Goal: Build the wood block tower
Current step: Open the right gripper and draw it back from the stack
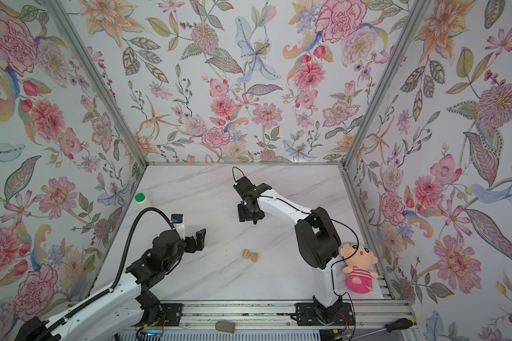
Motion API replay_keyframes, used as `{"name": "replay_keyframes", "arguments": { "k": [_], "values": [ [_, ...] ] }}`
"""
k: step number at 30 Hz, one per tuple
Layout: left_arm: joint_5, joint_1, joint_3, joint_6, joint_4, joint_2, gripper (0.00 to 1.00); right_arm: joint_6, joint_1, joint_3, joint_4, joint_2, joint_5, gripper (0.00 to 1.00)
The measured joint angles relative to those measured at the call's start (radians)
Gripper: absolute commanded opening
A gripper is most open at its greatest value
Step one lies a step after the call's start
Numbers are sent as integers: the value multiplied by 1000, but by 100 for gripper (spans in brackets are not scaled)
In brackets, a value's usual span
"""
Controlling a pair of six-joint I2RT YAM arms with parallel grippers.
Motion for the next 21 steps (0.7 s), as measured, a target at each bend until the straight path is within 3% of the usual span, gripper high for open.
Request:
{"name": "replay_keyframes", "arguments": {
  "k": [21],
  "values": [
    [-3, 0, -1, -6, 1, 68, 99, 0, -4, 84, 40, 127, -64, 53]
  ]
}}
